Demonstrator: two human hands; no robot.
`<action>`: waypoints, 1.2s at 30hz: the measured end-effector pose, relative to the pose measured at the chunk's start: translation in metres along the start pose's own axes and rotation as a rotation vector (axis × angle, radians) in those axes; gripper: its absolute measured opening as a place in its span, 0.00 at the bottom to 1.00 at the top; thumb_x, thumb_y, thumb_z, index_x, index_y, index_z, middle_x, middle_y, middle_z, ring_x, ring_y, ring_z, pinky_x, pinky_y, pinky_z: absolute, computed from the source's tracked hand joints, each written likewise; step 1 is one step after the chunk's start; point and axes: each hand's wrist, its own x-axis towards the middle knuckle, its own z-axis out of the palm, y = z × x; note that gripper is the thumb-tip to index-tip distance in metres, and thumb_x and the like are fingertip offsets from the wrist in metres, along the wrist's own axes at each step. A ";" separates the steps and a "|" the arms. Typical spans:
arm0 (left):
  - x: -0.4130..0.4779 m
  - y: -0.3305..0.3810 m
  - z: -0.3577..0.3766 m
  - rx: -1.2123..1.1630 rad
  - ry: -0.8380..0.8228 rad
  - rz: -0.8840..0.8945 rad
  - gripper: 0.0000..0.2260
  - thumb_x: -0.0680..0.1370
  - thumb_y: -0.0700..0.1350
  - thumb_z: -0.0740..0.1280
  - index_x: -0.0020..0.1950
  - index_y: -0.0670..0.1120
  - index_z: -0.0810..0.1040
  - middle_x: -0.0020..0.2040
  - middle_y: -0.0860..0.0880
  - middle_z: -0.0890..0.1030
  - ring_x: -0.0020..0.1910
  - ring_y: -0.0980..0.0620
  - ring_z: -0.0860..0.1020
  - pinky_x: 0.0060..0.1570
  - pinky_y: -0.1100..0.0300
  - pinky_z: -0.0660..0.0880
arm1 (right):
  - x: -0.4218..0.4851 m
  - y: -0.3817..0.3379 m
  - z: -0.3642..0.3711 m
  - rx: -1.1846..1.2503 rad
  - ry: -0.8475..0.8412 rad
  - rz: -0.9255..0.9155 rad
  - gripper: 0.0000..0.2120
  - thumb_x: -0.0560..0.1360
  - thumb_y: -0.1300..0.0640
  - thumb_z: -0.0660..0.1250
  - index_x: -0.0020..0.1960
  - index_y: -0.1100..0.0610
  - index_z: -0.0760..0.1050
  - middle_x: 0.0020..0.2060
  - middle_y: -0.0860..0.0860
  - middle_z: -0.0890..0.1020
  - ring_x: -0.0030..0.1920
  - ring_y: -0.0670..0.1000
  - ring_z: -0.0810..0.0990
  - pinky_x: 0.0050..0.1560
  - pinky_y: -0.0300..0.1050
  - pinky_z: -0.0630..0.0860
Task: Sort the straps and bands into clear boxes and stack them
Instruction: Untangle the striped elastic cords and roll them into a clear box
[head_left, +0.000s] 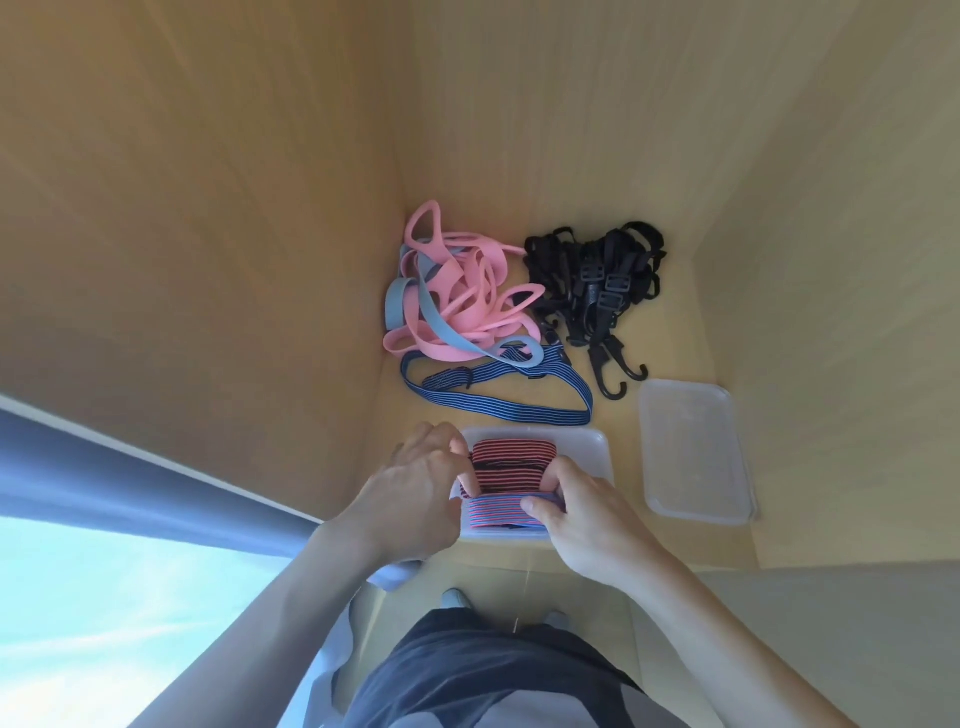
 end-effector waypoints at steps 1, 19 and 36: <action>0.003 -0.001 0.001 0.011 0.018 0.030 0.09 0.75 0.41 0.68 0.51 0.53 0.80 0.63 0.57 0.69 0.69 0.55 0.63 0.63 0.60 0.67 | 0.000 -0.001 -0.001 0.007 -0.002 -0.001 0.09 0.81 0.45 0.64 0.46 0.47 0.68 0.40 0.44 0.78 0.40 0.44 0.76 0.36 0.41 0.69; 0.037 -0.006 0.006 -0.109 0.006 0.112 0.27 0.70 0.35 0.73 0.65 0.54 0.75 0.65 0.57 0.73 0.63 0.53 0.68 0.64 0.60 0.66 | 0.001 0.001 -0.011 0.108 -0.032 -0.106 0.02 0.80 0.52 0.67 0.48 0.47 0.78 0.41 0.48 0.82 0.41 0.51 0.79 0.42 0.50 0.75; 0.044 -0.006 -0.002 0.018 -0.120 0.115 0.26 0.70 0.42 0.73 0.63 0.58 0.70 0.59 0.57 0.76 0.59 0.53 0.72 0.58 0.57 0.70 | 0.009 -0.003 -0.010 -0.017 -0.060 -0.043 0.06 0.77 0.50 0.70 0.42 0.48 0.77 0.40 0.46 0.81 0.37 0.48 0.79 0.36 0.43 0.72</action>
